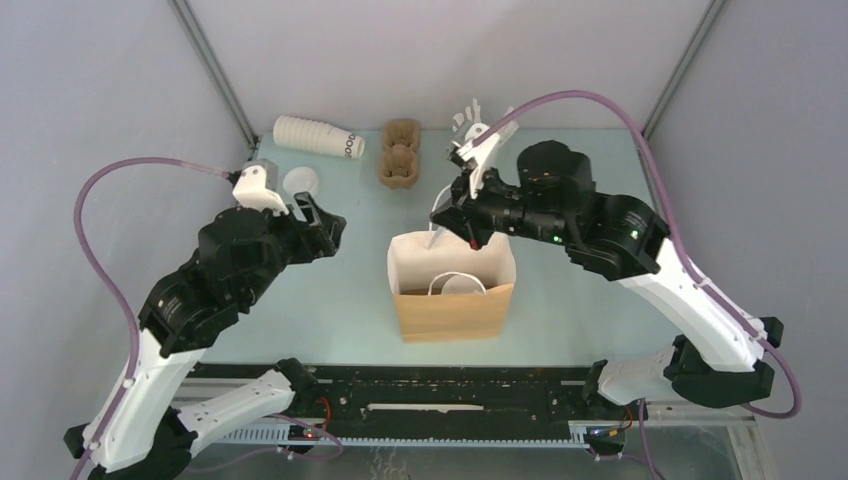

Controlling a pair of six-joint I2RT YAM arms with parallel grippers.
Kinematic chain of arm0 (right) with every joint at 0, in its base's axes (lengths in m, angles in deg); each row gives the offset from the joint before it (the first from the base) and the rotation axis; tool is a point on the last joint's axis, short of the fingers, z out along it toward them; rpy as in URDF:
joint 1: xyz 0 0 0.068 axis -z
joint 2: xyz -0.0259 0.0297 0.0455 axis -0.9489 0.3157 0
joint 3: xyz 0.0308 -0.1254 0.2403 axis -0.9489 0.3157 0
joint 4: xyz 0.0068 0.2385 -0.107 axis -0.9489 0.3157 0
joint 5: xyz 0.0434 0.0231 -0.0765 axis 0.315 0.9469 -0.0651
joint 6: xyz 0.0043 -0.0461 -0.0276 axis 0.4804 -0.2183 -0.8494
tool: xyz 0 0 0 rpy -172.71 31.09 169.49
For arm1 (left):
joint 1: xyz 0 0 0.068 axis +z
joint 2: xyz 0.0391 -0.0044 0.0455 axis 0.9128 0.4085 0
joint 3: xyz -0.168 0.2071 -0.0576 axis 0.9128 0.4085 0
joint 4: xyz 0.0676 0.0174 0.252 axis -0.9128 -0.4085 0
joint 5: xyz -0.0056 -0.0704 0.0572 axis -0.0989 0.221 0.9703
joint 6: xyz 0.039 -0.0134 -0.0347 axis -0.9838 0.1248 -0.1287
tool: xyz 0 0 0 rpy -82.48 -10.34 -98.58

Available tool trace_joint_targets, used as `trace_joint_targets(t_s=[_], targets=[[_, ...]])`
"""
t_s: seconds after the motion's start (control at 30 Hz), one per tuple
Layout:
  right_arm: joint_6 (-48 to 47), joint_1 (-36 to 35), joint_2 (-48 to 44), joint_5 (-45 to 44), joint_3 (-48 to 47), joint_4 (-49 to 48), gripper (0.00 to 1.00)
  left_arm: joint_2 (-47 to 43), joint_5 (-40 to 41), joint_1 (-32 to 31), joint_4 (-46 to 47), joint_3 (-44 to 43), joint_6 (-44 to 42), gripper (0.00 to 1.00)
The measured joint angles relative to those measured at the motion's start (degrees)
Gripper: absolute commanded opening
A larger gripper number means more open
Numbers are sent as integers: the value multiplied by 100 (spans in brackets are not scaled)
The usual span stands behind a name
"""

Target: Pack the takeout coffee

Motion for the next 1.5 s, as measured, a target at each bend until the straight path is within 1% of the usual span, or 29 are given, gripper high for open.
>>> trace_joint_targets(t_s=[0.13,0.2,0.23,0.33,0.43,0.53,0.57,0.6,0.63,0.73,0.83,1.03,1.17,1.27,1.5], targets=[[-11,0,138,-11,271,48,0,-199,-35,0,-35,50,136,74],[-20,0,175,-17,428,-31,3,-295,-33,0,-55,50,188,74],[-20,0,208,-28,481,-66,7,-319,-33,0,-66,50,199,74],[-13,0,444,-120,522,-201,25,-343,-33,0,-85,50,249,74],[-9,2,706,-188,424,-205,48,-326,-33,0,-83,50,251,75],[2,11,793,-247,278,-160,63,-278,-35,0,-79,50,247,75],[-11,39,774,-302,216,-122,71,-258,-35,0,-79,50,245,75],[-4,59,728,-354,170,-120,91,-219,-35,0,-74,50,236,75],[-7,92,660,-433,144,-118,99,-186,-35,0,-70,48,234,75],[-28,177,291,-699,127,-92,100,-31,-35,0,-61,11,210,75],[-107,210,-247,-1152,127,-63,100,179,-2,0,-85,-236,129,77],[-238,98,-1270,-2583,127,-98,100,411,343,0,-20,-1034,-85,93],[-367,-109,-1659,-3722,111,-249,100,256,678,0,280,-1429,-282,99],[-546,-330,-1779,-4299,151,-472,100,26,866,0,621,-1572,-466,100],[-863,-551,-1860,-4964,363,-994,100,-92,1139,0,1086,-1808,-785,100]])
